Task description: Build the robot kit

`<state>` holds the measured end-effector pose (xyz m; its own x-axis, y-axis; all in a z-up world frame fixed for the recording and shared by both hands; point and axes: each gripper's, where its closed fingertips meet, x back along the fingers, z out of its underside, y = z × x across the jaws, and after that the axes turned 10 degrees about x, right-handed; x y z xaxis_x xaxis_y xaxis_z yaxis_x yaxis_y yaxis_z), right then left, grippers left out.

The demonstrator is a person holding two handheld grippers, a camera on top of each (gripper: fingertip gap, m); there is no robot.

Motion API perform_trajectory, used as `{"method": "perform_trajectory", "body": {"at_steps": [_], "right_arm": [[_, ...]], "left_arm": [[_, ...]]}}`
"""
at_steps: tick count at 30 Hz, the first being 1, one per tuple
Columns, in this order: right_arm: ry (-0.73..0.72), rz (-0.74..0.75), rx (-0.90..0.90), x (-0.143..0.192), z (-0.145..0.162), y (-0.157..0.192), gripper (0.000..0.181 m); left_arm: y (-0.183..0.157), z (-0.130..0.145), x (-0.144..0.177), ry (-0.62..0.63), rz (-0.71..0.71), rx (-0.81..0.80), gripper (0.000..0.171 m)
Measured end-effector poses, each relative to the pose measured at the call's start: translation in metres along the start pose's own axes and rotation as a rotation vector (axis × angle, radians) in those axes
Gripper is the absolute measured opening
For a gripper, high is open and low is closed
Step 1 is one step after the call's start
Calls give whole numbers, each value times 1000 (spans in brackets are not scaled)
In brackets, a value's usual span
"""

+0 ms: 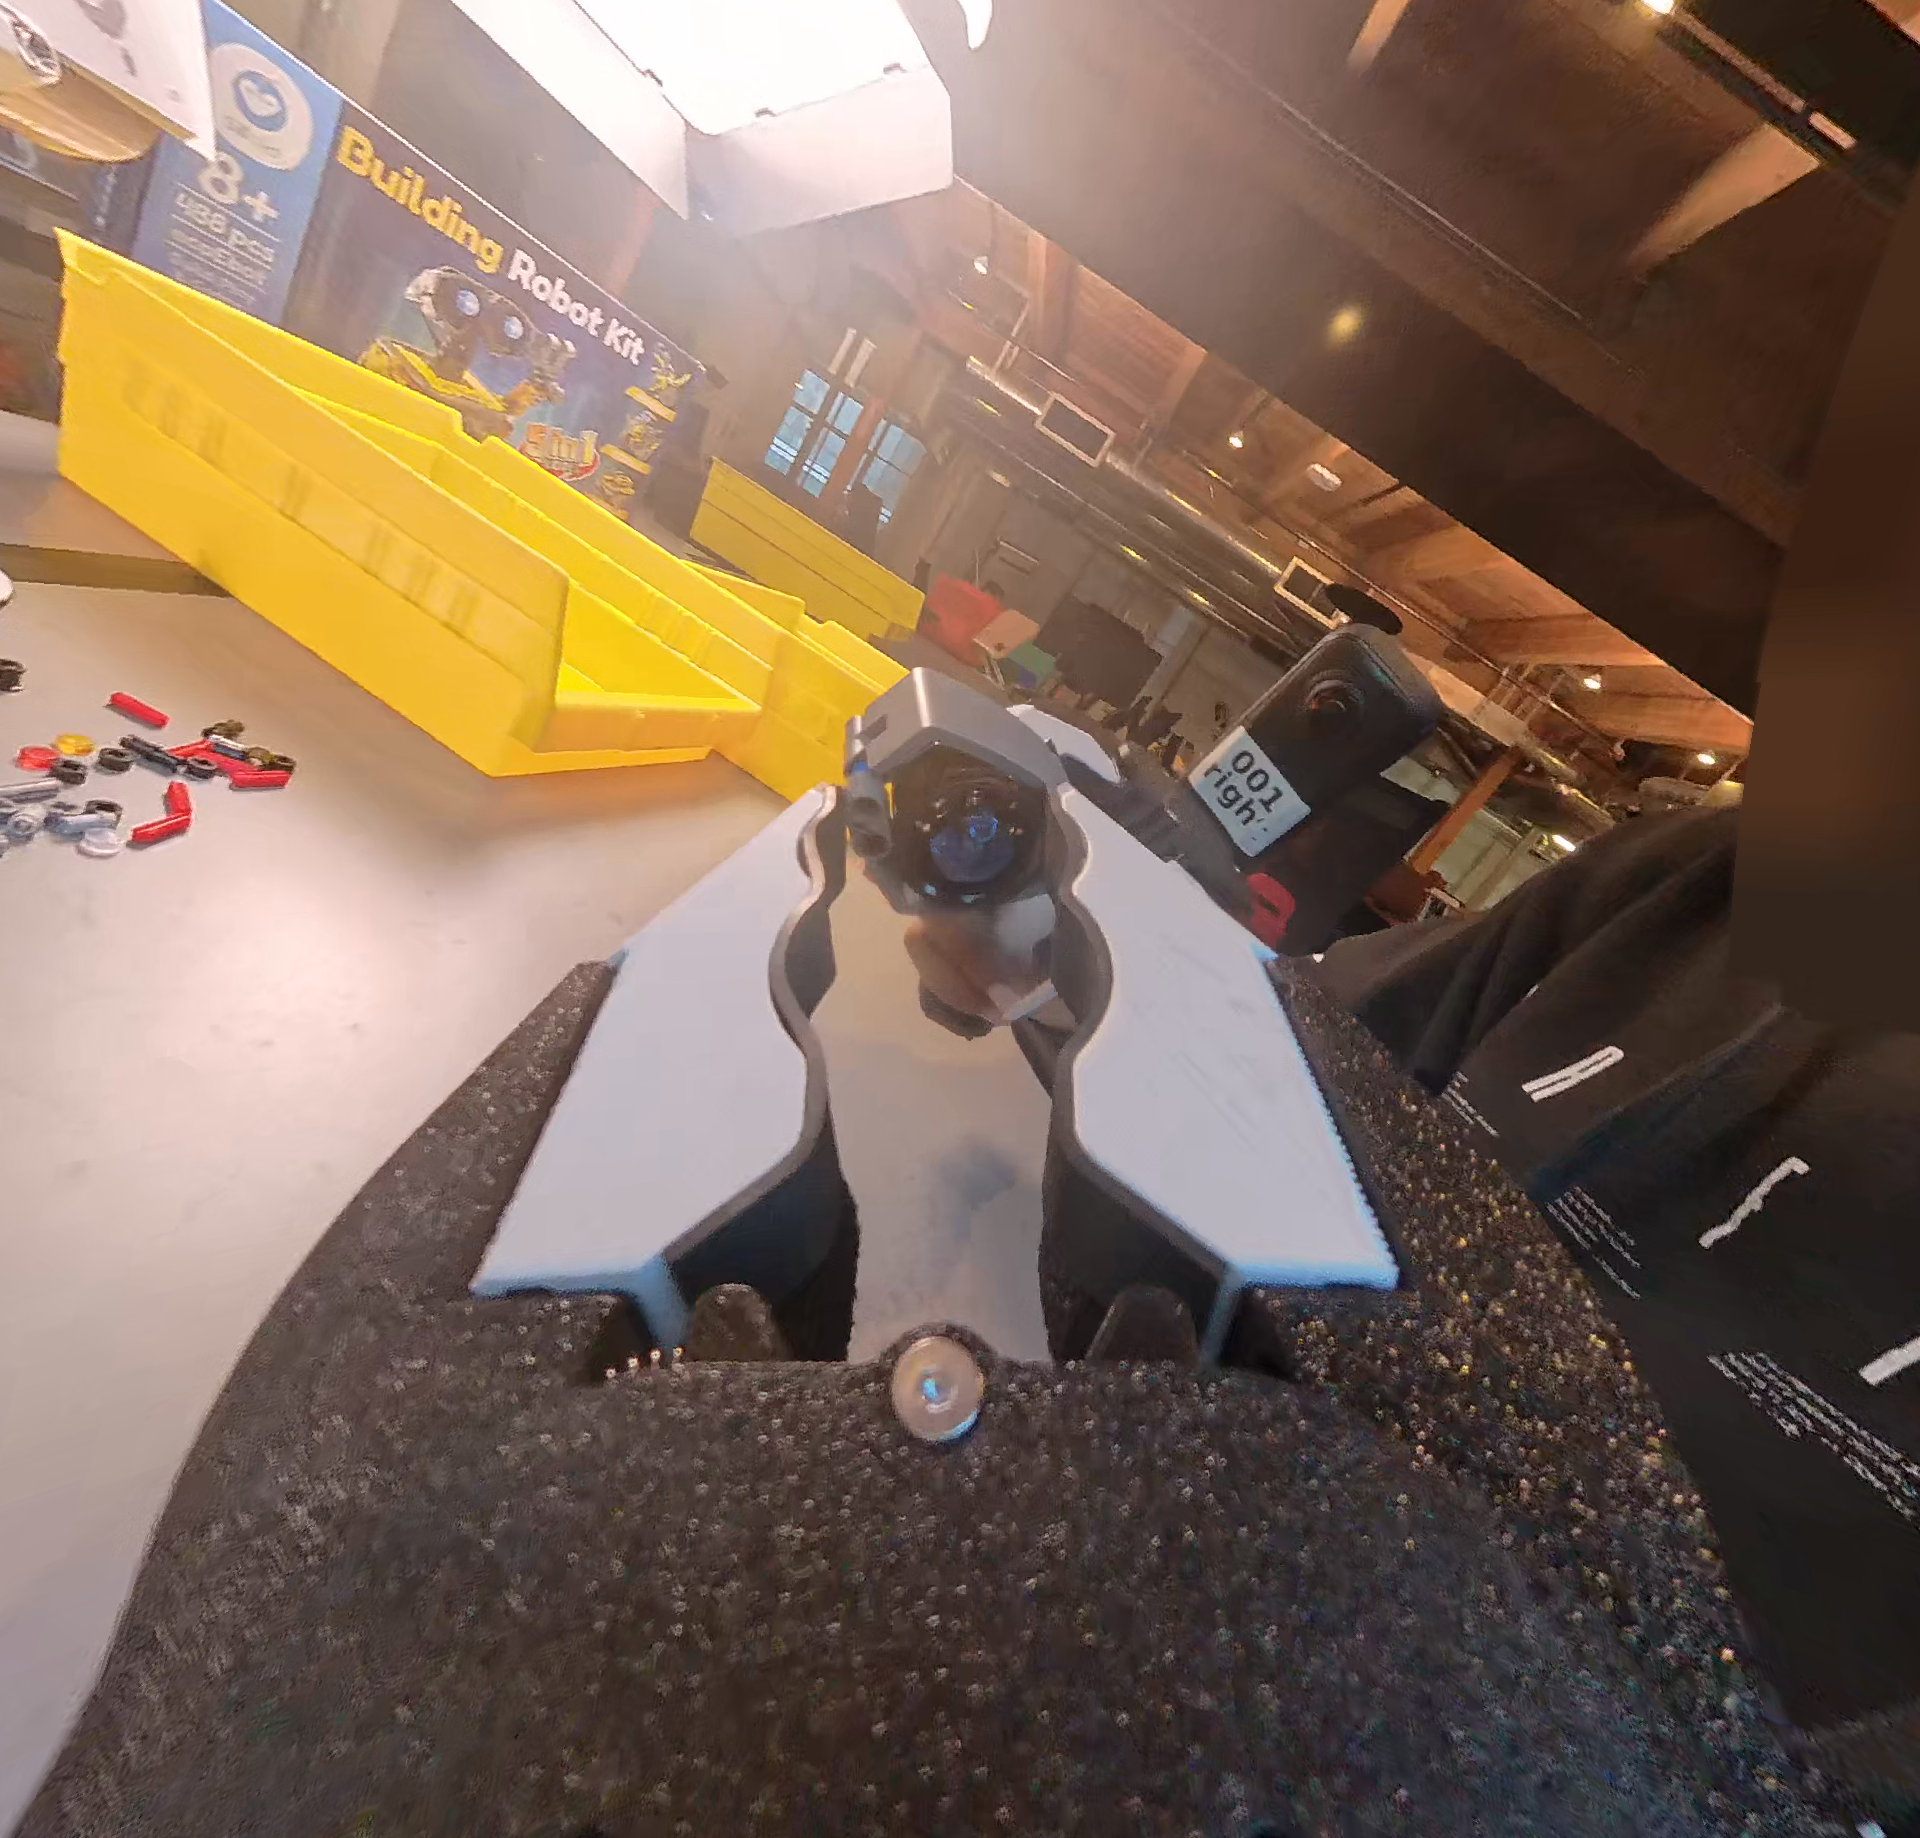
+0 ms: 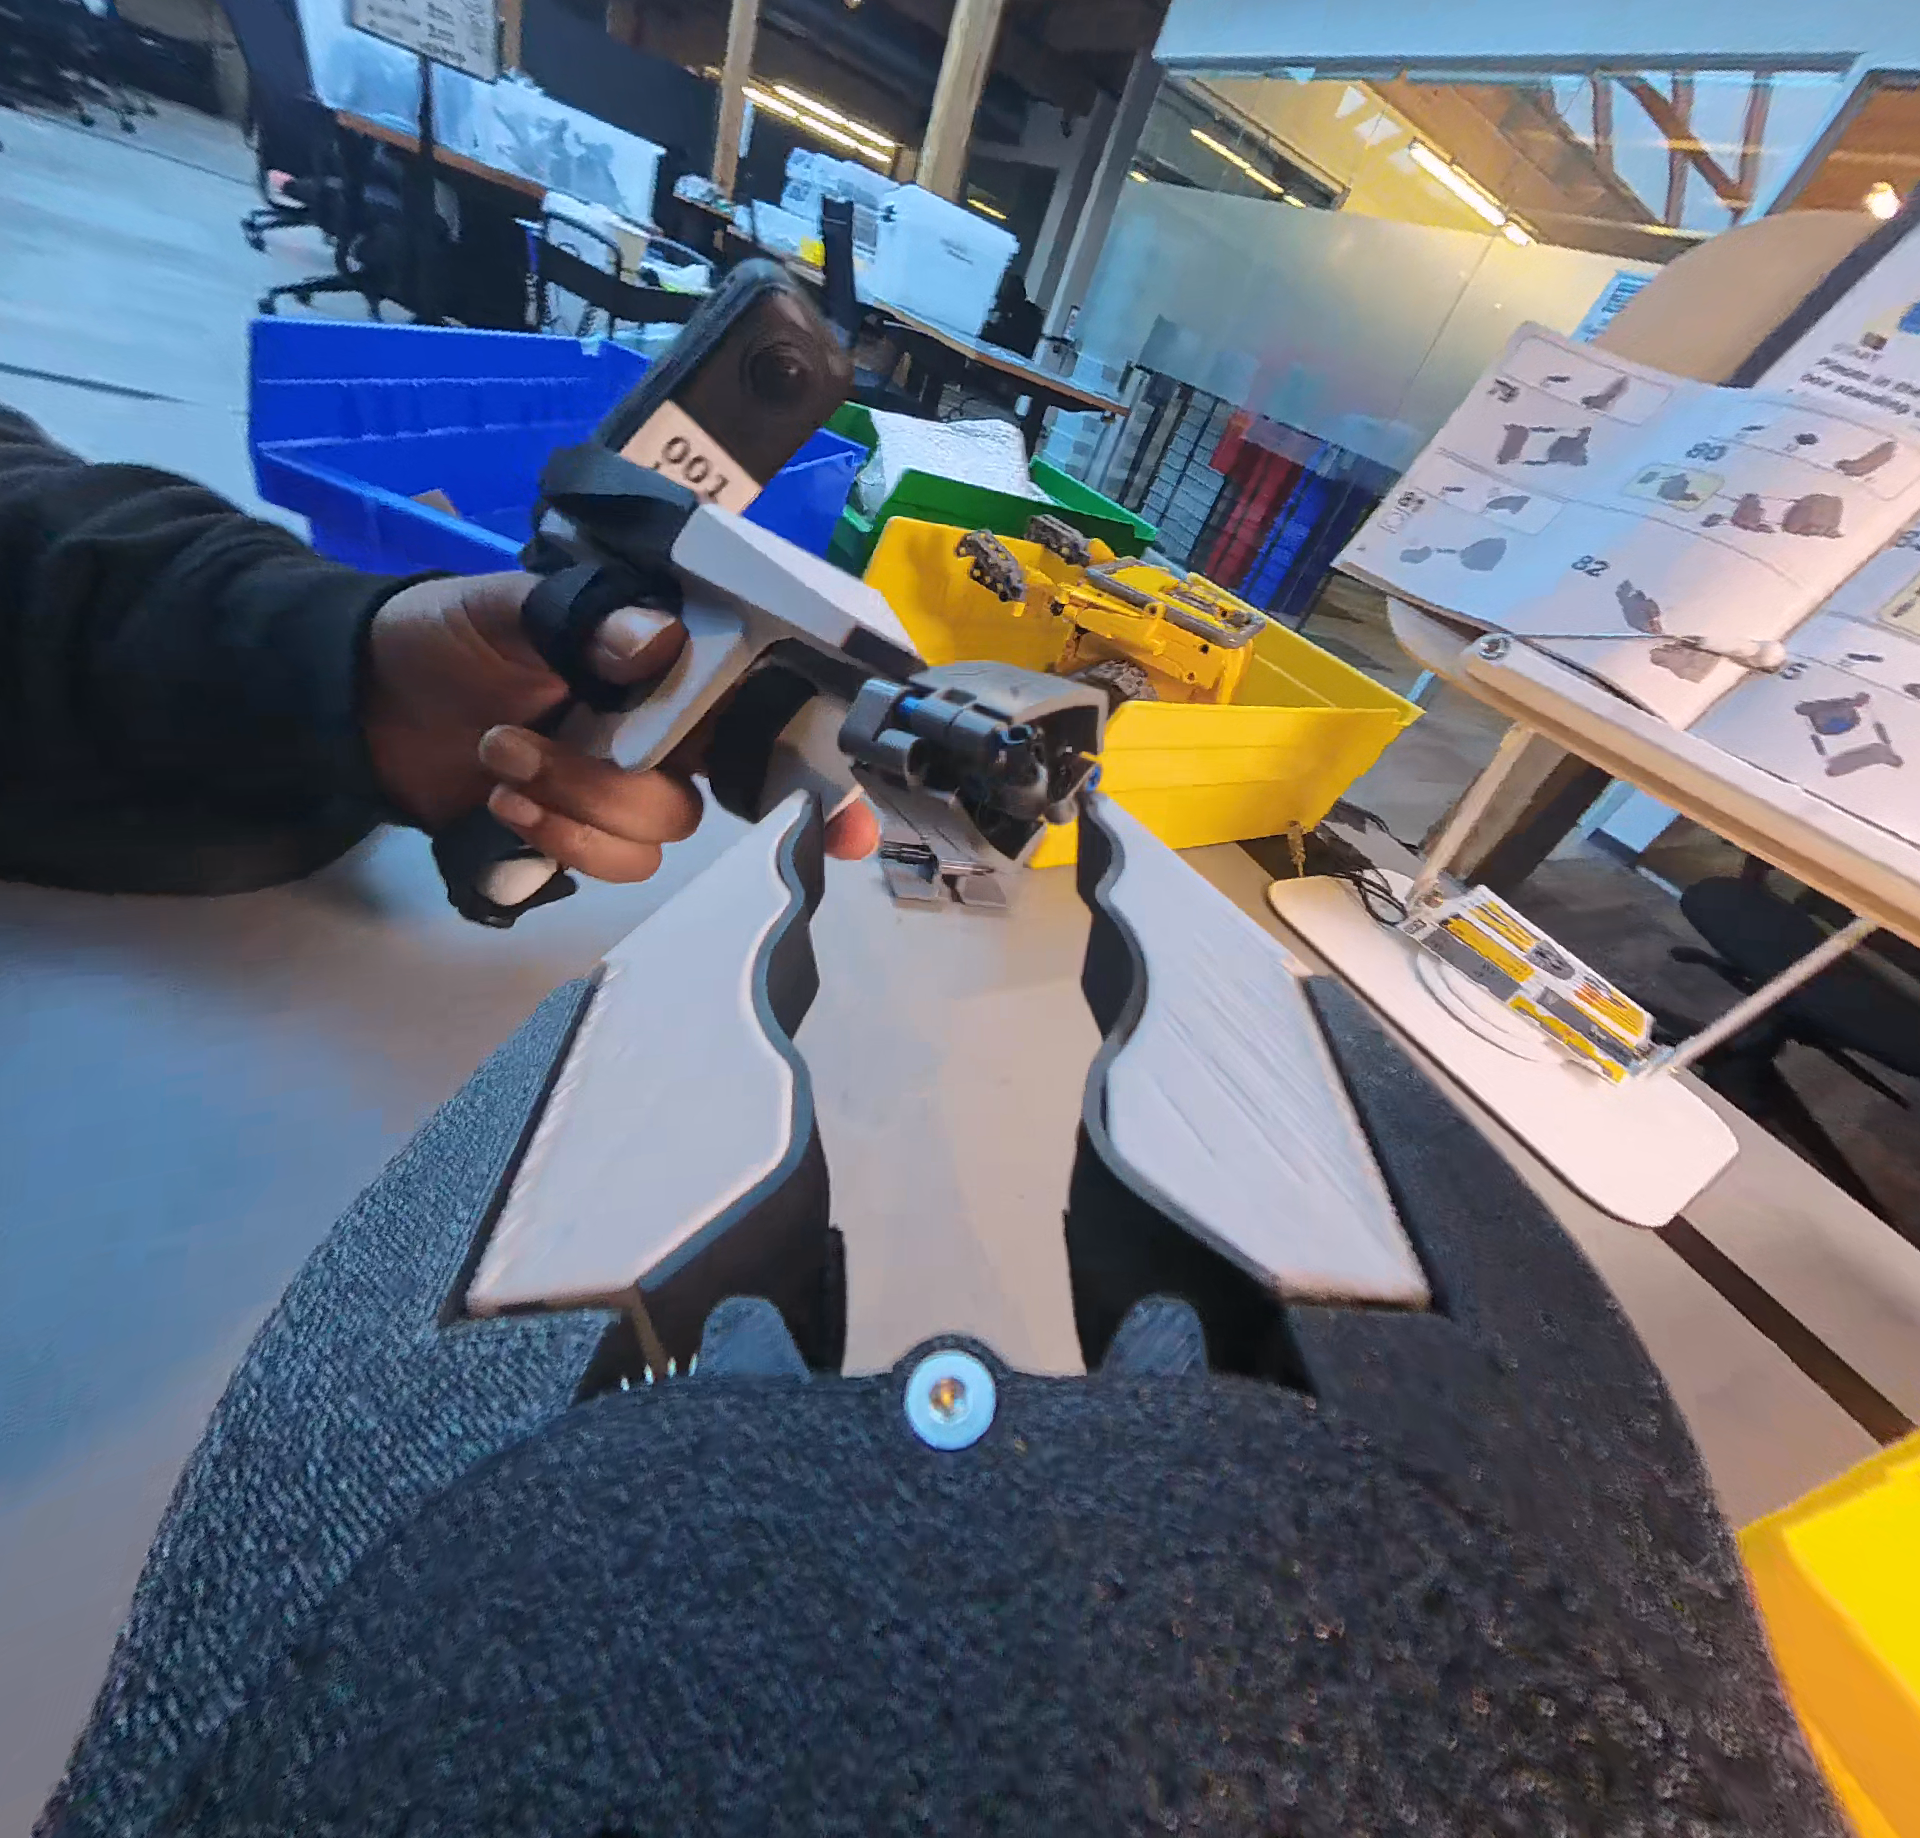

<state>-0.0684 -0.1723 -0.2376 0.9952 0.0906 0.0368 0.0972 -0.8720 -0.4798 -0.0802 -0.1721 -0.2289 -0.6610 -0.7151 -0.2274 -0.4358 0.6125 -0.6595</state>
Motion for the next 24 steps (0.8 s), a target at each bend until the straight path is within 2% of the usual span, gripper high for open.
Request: {"method": "perform_trajectory", "body": {"at_steps": [4, 6, 10, 12, 14, 15, 18, 21, 22, 24], "right_arm": [[28, 51, 10, -5, 0, -3, 50], [30, 83, 21, -6, -1, -6, 41], [0, 50, 5, -2, -3, -7, 41], [-71, -15, -19, 4, -11, -5, 40], [-143, -91, -76, 12, -19, -4, 40], [-176, -147, -107, 16, -23, 0, 41], [-284, -317, -245, 27, -38, 14, 40], [-311, -409, -302, 30, -41, 26, 40], [-305, -443, -311, 30, -41, 30, 40], [-274, -442, -322, 28, -36, 30, 41]], "left_arm": [[4, 1, -3, -28, -40, 6, 36], [7, 5, -6, -28, -80, -28, 36], [3, 7, -8, -20, -70, -36, 37], [-3, 7, -7, 18, -14, -34, 39], [-9, 3, -2, 41, 36, -52, 54], [-17, 4, -1, 65, 88, -69, 55], [-33, 18, -3, 162, 143, -180, 68], [-46, 41, -7, 252, 188, -268, 55], [-47, 42, -8, 245, 180, -280, 45], [-43, 39, -7, 237, 159, -299, 42]]}}
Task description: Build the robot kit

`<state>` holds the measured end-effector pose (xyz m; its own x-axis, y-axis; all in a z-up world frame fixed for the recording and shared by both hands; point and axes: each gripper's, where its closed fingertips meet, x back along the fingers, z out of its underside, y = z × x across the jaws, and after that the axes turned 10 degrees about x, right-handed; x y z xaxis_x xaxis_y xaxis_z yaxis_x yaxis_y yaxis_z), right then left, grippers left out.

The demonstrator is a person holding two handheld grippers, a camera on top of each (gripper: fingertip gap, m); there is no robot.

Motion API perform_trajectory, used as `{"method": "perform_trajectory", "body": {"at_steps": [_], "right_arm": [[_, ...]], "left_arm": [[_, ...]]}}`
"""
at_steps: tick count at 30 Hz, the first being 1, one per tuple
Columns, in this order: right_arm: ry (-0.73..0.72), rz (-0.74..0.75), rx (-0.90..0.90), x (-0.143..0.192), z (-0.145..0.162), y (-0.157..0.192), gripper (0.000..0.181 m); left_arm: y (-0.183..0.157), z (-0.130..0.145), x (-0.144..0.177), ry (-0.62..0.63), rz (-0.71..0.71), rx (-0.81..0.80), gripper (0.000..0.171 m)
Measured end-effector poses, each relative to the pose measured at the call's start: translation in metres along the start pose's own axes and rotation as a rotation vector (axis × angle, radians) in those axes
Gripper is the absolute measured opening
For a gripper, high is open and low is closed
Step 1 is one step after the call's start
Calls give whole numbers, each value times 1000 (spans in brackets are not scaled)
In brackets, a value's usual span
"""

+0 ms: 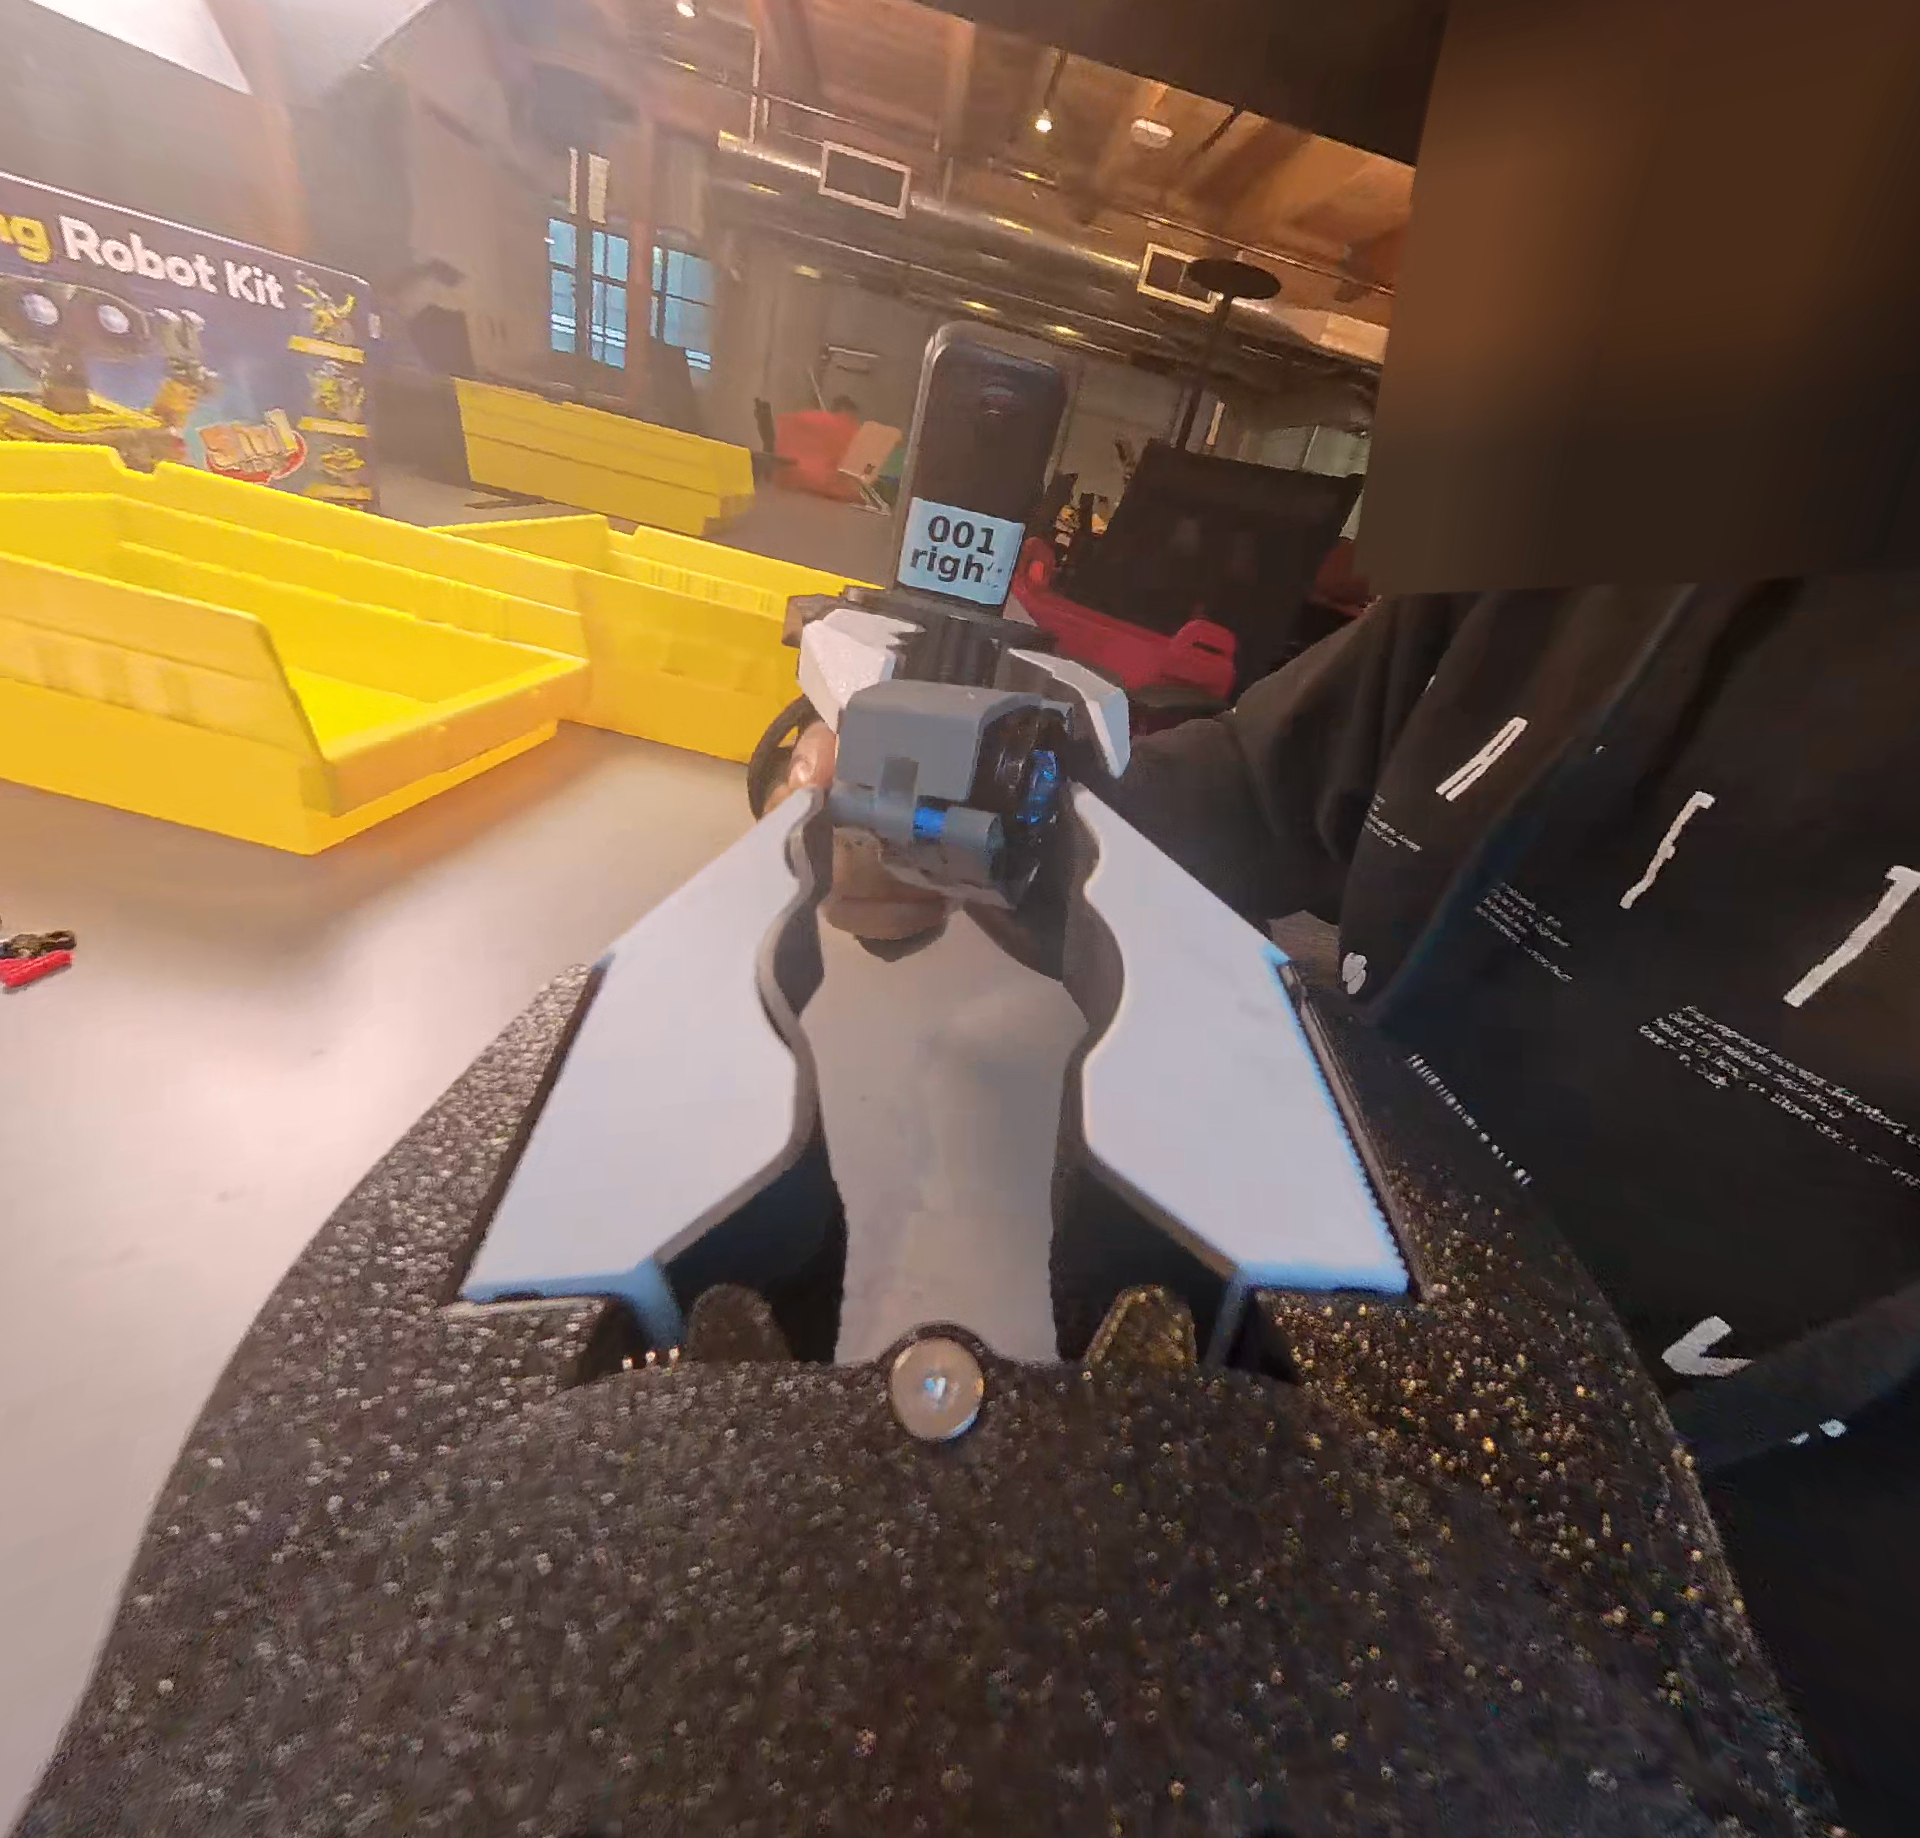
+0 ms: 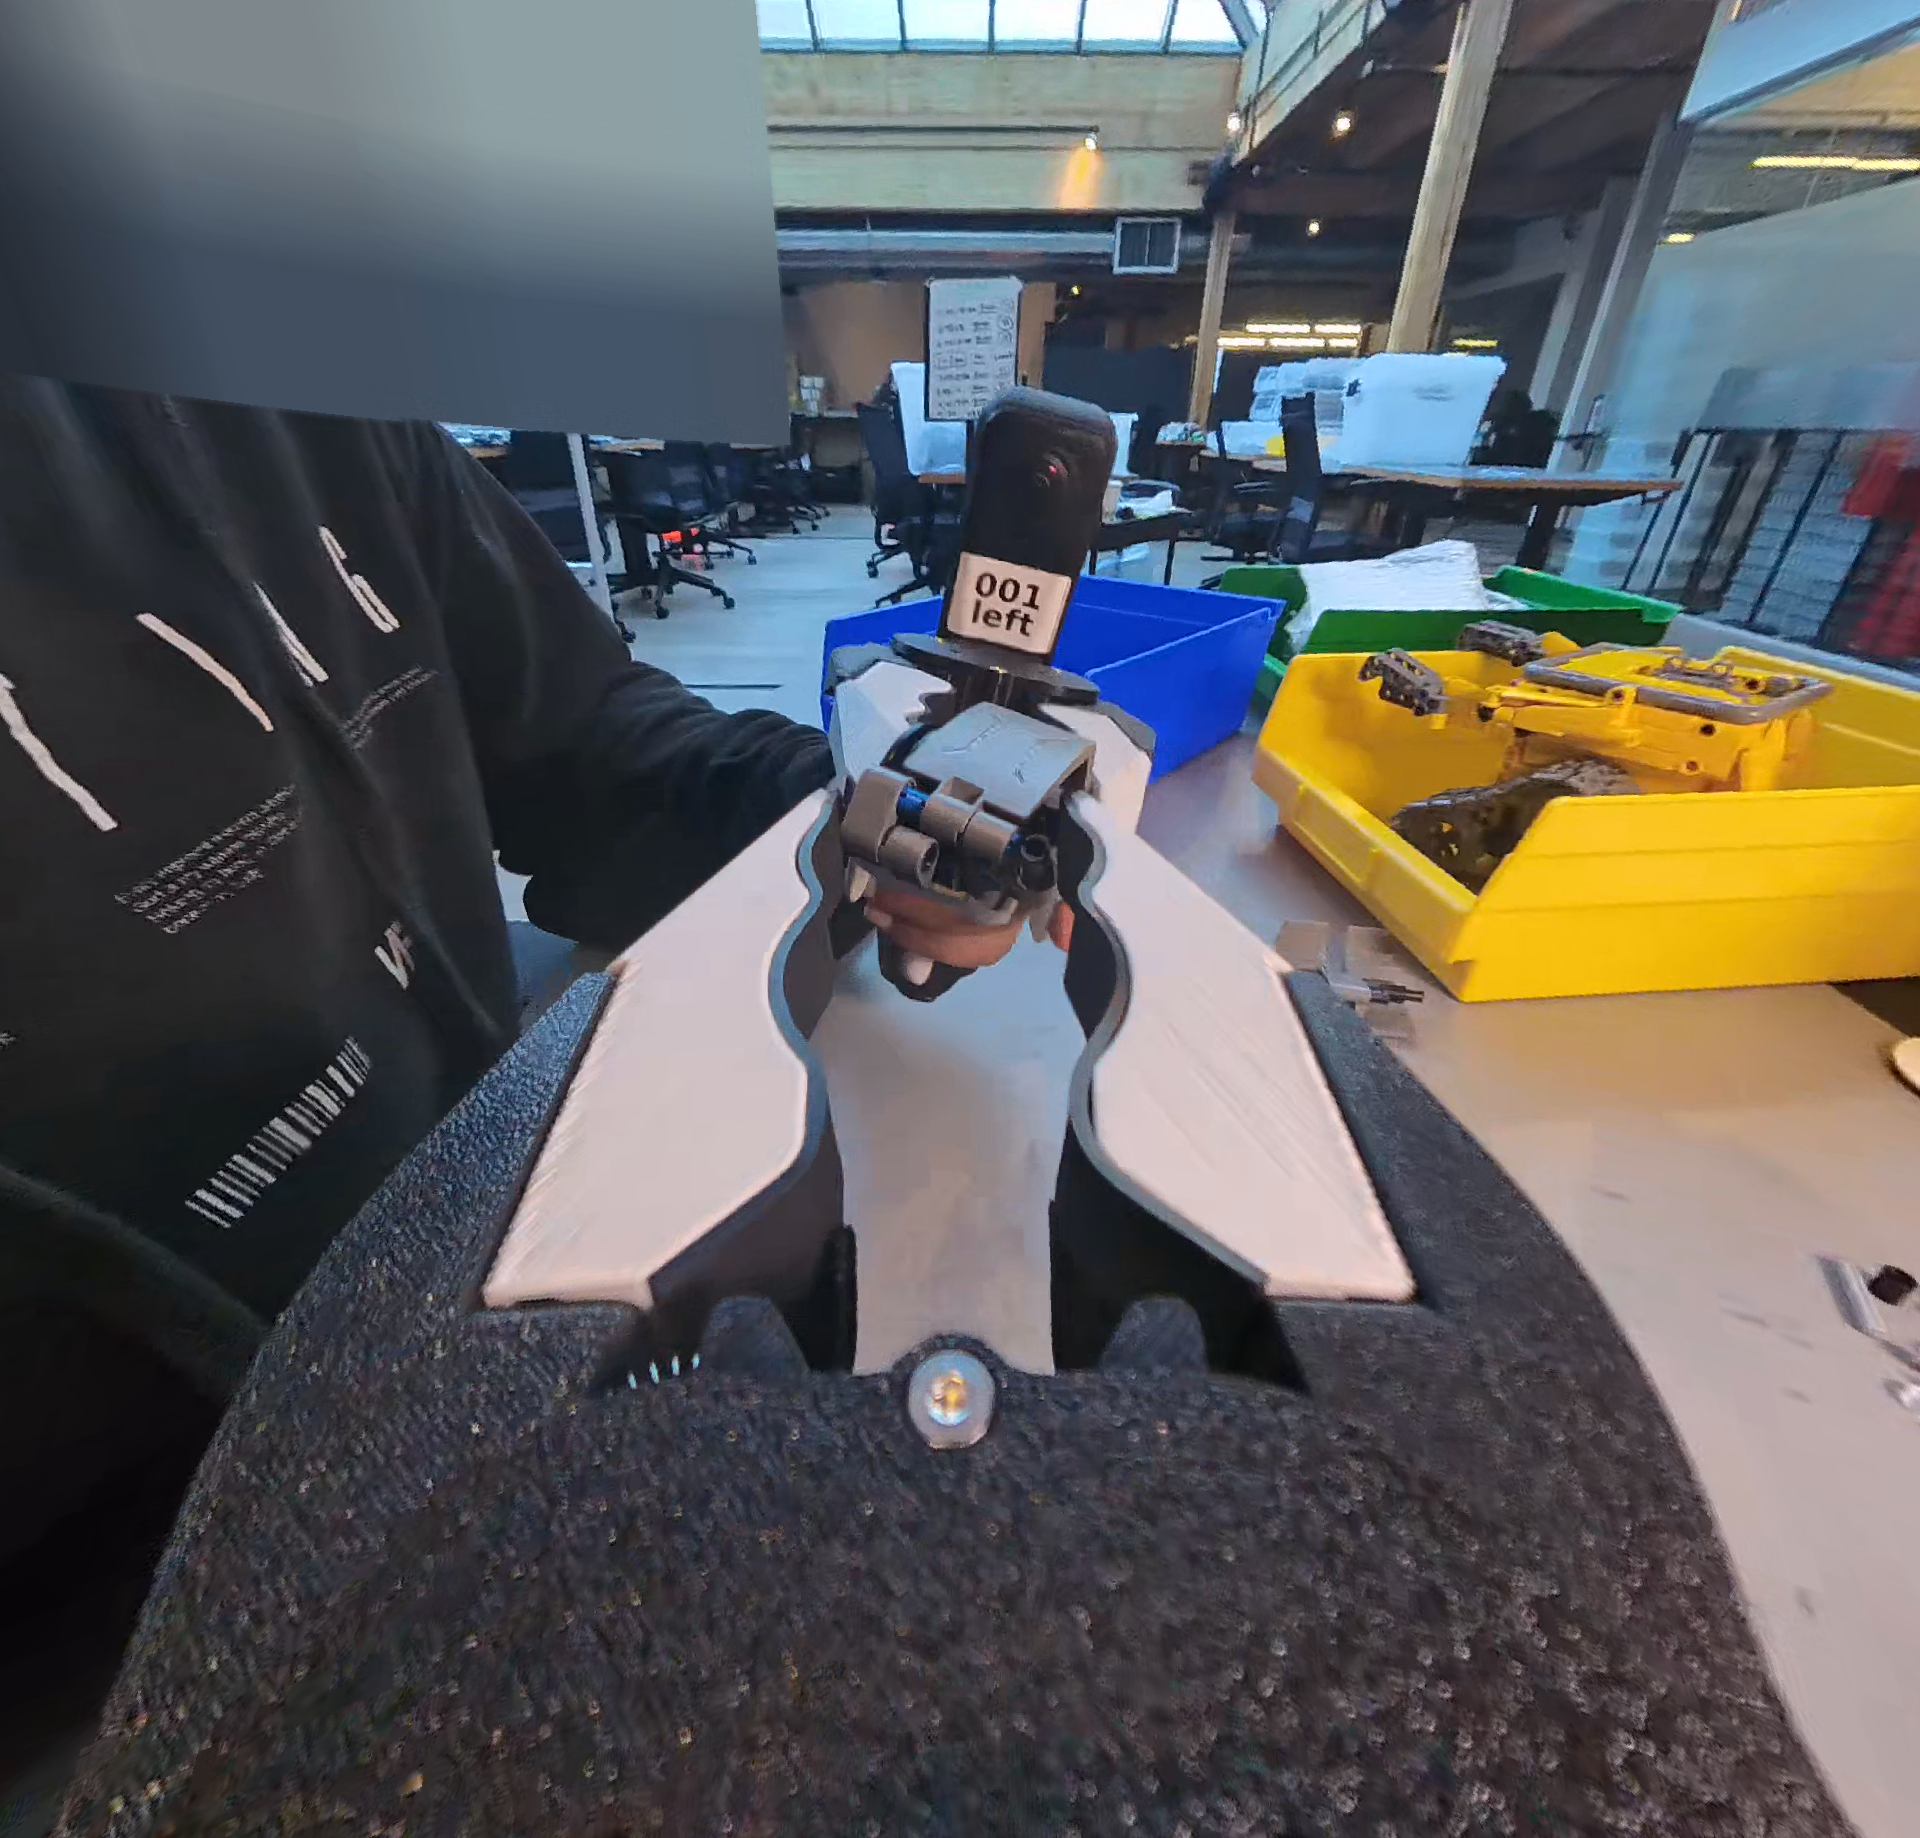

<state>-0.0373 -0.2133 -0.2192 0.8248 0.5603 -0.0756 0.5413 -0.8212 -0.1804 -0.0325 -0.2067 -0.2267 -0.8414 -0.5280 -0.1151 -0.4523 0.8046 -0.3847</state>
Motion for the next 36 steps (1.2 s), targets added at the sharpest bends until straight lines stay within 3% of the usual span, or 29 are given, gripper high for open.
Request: {"method": "perform_trajectory", "body": {"at_steps": [5, 10, 14, 19, 22, 30, 36], "right_arm": [[40, 104, 24, 6, 2, -18, 40], [53, 106, 48, 10, 0, -19, 39], [104, 94, 79, 11, 5, -17, 38], [229, 85, 157, 8, 24, -14, 38], [264, 67, 179, 4, 31, -9, 38], [154, 7, 65, 5, 20, -2, 38], [90, 3, -126, 6, 19, -10, 38]], "left_arm": [[9, -8, 6, -25, -106, -136, 37], [7, -10, 6, -32, -134, -232, 33], [7, -3, 7, 37, -111, -226, 33], [9, 5, 8, 139, -151, -306, 52], [14, 21, 6, 223, -174, -345, 37], [10, 27, 4, 255, -135, -310, 34], [12, 22, 4, 214, -99, -111, 33]]}}
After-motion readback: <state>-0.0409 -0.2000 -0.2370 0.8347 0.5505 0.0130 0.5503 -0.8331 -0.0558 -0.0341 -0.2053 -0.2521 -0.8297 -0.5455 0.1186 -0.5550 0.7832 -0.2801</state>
